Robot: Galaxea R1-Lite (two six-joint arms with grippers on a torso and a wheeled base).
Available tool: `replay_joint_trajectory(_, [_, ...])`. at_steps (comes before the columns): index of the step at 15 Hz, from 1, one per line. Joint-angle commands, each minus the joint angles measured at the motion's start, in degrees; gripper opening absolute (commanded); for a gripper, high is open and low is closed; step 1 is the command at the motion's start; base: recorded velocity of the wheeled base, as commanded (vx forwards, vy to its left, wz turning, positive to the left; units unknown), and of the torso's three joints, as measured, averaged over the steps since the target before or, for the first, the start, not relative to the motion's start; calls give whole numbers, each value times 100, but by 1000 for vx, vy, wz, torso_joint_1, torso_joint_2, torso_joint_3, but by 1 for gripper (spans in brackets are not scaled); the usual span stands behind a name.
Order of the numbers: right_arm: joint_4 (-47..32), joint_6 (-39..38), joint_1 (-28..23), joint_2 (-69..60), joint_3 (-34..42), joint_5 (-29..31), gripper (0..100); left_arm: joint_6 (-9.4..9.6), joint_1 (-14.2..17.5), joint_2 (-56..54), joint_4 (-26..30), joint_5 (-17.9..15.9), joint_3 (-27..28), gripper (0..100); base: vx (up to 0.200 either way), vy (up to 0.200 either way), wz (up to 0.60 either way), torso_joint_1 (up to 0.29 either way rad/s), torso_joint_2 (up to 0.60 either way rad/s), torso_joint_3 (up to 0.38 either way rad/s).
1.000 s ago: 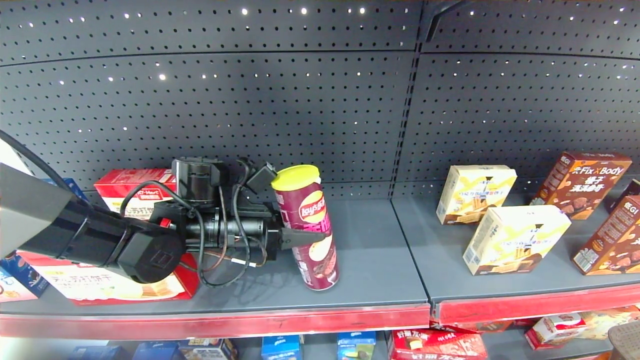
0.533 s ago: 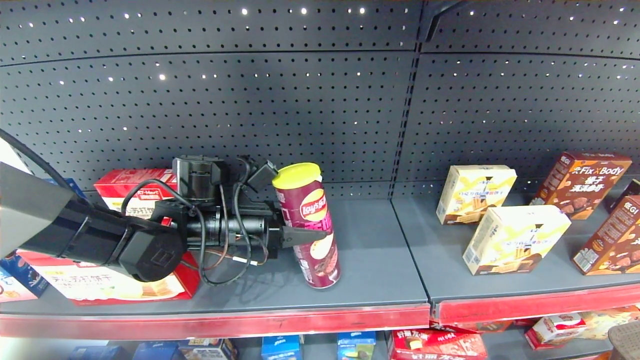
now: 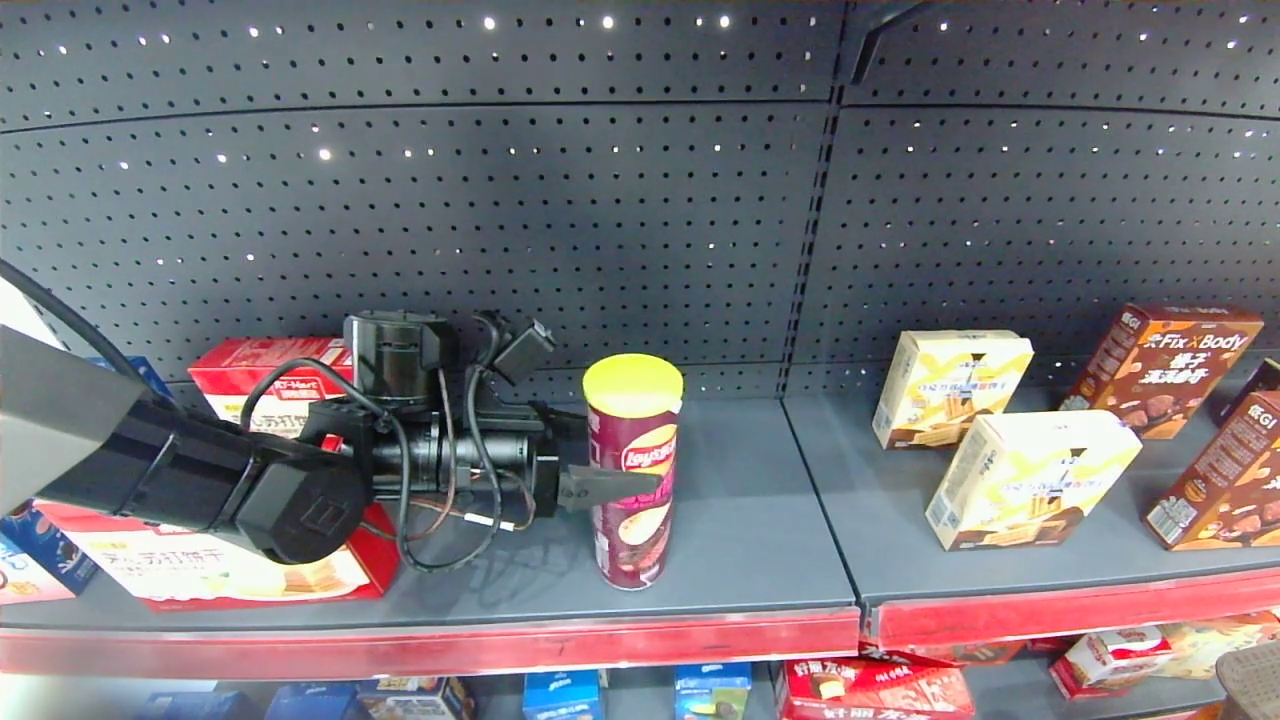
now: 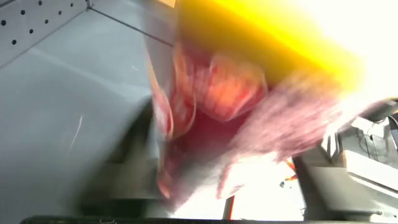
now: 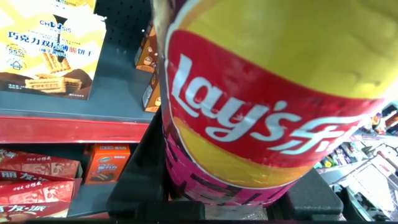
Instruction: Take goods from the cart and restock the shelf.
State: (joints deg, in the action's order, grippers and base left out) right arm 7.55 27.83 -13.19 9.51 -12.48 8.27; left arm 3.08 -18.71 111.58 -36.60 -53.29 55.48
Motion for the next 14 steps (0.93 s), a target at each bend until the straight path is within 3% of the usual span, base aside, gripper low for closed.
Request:
replay_joint_trajectory(1, [1, 3, 1, 16, 0, 0, 0, -1, -10, -14, 3, 11, -46, 100, 0, 0, 0, 0, 0, 0])
replay_joint_trajectory(4, [1, 3, 1, 16, 0, 0, 0, -1, -18, -31, 3, 161, -72, 100, 0, 0, 0, 0, 0, 0])
replay_joint_trajectory(14, [1, 3, 1, 25, -149, 0, 0, -1, -18, -304, 3, 204, -301, 100, 0, 0, 0, 0, 0, 0])
